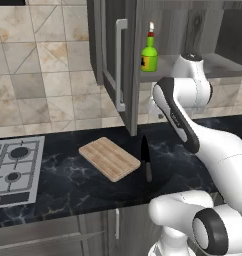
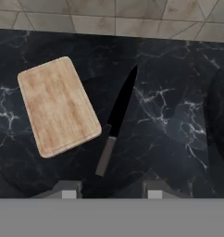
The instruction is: Move the cutting board and knife to the sink. Then move spray from the cabinet to the counter.
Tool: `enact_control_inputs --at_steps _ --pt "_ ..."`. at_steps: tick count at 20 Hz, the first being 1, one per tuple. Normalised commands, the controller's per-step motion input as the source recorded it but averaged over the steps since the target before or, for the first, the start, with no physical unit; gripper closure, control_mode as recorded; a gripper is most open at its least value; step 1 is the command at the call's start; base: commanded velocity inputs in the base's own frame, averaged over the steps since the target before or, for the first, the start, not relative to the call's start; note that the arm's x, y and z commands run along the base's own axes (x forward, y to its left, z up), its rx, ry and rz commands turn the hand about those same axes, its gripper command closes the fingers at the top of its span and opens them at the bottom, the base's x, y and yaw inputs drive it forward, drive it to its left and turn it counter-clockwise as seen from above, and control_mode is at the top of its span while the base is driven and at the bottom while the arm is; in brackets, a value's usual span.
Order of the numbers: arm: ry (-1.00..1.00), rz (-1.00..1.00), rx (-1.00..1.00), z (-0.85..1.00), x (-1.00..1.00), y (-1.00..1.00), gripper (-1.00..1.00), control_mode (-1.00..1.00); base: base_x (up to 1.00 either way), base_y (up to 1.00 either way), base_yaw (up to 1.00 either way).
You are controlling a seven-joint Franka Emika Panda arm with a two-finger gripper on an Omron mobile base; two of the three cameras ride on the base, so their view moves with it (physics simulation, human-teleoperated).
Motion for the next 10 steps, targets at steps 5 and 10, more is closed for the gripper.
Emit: enact_control_inputs --at_steps 5,10 --pt "0.05 0.00 0.00 -0.16 -0.10 0.01 -1.00 -1.00 0.00 0.00 0.00" --pt "0.09 0.00 0.03 -0.44 -0.05 0.02 -1.00 -1.00 0.00 0.00 0.00"
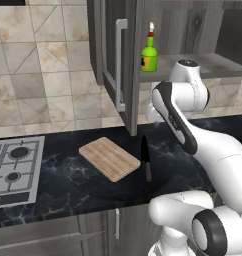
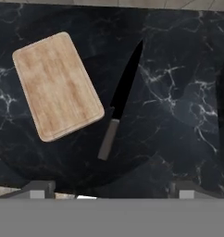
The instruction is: Move the cutting board and knife to the sink. Then move spray from the cabinet to the counter.
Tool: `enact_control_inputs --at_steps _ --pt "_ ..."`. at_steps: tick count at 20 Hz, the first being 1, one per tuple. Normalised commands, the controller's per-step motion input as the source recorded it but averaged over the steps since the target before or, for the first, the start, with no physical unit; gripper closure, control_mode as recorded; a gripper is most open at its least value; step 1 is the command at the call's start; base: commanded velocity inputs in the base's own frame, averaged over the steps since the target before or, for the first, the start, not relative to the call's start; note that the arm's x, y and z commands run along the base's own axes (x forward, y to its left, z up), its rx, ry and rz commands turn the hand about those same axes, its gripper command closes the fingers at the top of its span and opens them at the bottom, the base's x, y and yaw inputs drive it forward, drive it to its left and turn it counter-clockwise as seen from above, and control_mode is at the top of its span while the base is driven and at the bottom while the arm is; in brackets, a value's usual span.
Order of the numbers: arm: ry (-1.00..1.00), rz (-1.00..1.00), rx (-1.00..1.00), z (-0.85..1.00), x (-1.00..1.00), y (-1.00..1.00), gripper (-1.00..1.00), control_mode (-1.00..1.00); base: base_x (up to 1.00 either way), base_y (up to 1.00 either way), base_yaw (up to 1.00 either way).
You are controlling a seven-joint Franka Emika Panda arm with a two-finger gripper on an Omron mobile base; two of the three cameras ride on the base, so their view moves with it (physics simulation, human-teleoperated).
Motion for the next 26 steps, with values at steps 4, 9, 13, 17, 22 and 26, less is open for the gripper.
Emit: enact_control_inputs --at_steps 4,9,13,17,22,26 --pt "0.00 0.00 0.16 -0.58 0.01 0.01 -1.00 -1.00 0.00 0.00 0.00" --pt "-0.03 0.00 0.16 -0.53 0.30 0.07 -1.00 -1.00 0.00 0.00 0.00" --pt "-0.10 0.00 0.03 -0.31 0.51 0.27 -1.00 -1.00 0.00 0.00 0.00" --pt "-0.13 -0.01 0.00 -0.18 0.62 0.34 -1.00 -1.00 0.00 0.00 0.00" --pt "-0.09 0.00 0.00 -0.24 0.61 0.25 -1.00 -1.00 0.00 0.00 0.00" --pt "-0.05 0.00 0.00 -0.25 0.56 0.18 -1.00 -1.00 0.00 0.00 0.00"
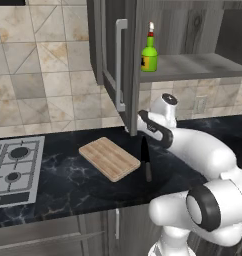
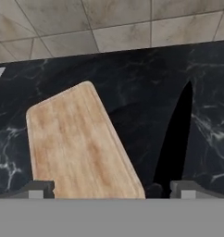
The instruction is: Move the cutting board and knife to the sink. Then move spray from the cabinet to the counter.
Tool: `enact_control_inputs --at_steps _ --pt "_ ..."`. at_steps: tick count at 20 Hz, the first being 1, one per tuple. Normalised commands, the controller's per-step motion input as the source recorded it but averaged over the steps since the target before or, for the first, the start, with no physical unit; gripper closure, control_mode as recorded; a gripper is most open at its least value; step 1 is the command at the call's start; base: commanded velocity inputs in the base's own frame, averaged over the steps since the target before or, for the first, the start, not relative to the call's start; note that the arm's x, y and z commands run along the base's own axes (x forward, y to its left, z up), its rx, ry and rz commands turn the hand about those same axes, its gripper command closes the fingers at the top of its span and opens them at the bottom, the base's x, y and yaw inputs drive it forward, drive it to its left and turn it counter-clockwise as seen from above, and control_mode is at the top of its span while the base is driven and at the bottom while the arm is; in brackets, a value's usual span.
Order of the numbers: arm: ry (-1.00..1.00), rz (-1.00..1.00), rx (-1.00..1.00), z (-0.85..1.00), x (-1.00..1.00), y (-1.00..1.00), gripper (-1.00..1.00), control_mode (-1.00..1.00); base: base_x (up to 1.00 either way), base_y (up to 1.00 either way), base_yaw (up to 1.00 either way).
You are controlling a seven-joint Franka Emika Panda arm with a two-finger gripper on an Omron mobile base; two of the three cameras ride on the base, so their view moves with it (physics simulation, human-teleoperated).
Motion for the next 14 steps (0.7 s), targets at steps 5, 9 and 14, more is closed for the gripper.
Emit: enact_control_inputs --at_steps 5,9,14 --pt "0.00 0.00 0.00 -0.28 0.61 0.20 -1.00 -1.00 0.00 0.00 0.00" --pt "0.00 0.00 0.00 -0.20 0.61 0.20 -1.00 -1.00 0.00 0.00 0.00" --pt "0.00 0.00 0.00 -0.21 0.52 0.19 -1.00 -1.00 0.00 0.00 0.00"
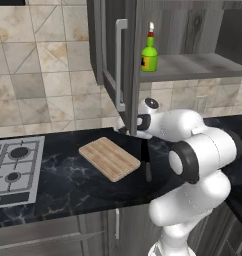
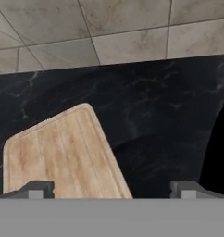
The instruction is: Move the cutting board and knife to the sink. Then move spray from the cabinet to the counter.
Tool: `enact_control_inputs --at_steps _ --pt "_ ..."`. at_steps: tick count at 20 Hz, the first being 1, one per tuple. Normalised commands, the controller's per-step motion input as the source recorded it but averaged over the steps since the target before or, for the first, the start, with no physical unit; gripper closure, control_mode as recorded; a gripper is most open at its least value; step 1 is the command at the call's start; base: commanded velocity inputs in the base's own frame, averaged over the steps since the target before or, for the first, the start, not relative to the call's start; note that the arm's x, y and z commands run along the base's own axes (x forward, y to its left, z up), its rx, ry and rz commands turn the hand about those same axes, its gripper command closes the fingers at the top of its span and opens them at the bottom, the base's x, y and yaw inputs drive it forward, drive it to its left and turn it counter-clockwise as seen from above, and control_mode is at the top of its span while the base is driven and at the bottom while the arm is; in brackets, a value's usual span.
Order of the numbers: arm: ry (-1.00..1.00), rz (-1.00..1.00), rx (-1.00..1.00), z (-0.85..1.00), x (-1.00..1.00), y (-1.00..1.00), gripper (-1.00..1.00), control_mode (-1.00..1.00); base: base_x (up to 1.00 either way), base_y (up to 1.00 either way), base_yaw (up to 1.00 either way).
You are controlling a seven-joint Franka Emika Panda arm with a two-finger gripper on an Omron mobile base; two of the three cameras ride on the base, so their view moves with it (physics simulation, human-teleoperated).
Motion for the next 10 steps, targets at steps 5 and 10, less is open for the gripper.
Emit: enact_control_inputs --at_steps 5,10 --pt "0.00 0.00 0.00 -0.32 0.38 0.14 -1.00 -1.00 0.00 0.00 0.00" --pt "0.00 0.00 0.01 -0.41 0.34 0.10 -1.00 -1.00 0.00 0.00 0.00"
